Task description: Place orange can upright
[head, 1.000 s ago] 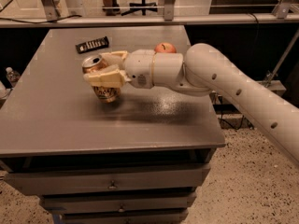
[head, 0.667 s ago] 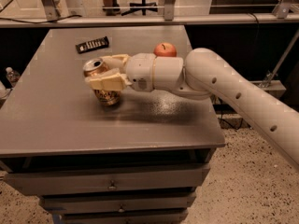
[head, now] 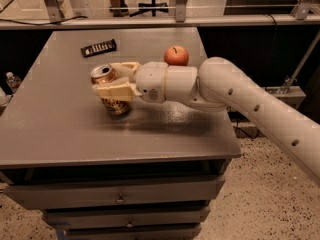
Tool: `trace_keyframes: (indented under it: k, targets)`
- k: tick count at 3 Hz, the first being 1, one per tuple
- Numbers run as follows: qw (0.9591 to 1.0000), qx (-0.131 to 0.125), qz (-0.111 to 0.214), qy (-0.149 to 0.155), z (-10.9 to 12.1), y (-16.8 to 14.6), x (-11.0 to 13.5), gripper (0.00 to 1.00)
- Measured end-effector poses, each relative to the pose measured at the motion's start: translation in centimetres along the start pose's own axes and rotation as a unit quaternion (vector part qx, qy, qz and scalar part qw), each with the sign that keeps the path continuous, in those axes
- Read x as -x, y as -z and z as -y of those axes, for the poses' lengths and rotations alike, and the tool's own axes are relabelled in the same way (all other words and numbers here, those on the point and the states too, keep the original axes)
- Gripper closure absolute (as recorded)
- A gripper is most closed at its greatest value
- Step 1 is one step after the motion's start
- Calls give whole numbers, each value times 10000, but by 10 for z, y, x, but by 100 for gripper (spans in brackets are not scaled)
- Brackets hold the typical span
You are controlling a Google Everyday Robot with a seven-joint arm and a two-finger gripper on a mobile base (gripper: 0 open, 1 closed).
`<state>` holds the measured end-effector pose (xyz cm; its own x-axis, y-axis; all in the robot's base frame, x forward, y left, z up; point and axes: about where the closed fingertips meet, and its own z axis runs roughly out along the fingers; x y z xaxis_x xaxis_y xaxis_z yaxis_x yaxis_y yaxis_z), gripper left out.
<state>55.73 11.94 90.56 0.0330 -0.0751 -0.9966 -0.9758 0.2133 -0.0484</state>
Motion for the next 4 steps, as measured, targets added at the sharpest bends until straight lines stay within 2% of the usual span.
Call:
trace_keyframes:
  k: [1,2,3,4]
  targets:
    - [10000,-16,-36,-9,-1,3,-4,14]
    - [10000,-32,-72,-23,-2,7,-8,0]
    - [9999,-43,-97,-24,-2,10,-9,0]
    - [9996,-120,-262,55,8,29,-9,0]
